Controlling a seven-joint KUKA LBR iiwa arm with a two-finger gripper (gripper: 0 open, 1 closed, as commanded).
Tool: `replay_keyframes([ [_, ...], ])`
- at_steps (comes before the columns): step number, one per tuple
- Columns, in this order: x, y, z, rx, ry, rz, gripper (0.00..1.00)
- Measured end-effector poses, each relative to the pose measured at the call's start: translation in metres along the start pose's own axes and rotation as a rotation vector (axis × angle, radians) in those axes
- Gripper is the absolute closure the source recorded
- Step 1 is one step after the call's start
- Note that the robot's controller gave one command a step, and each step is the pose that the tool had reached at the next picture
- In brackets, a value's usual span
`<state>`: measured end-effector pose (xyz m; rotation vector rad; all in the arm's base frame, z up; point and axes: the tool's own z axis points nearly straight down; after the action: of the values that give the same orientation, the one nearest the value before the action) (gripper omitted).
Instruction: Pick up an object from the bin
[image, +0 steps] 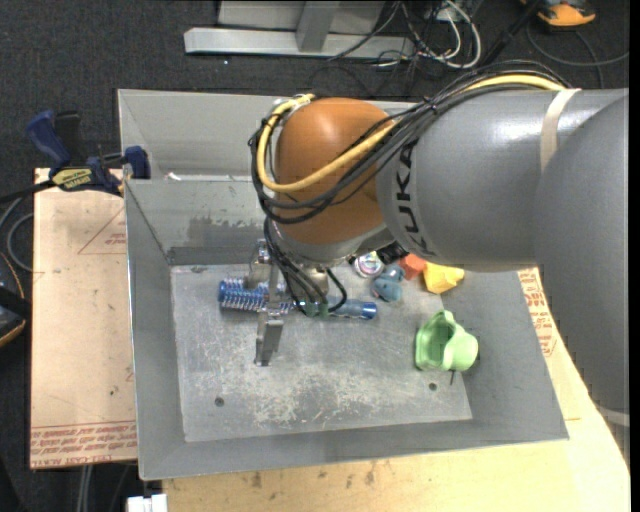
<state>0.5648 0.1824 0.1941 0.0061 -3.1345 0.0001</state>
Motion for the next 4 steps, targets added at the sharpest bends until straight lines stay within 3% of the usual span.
replay_keyframes([
  [1,-0.0574,-0.0526,0.1220,-0.005,-0.022,-0.019,0.00],
  [4,-0.0627,-0.0497,0.1148,-0.003,-0.012,-0.015,0.00],
])
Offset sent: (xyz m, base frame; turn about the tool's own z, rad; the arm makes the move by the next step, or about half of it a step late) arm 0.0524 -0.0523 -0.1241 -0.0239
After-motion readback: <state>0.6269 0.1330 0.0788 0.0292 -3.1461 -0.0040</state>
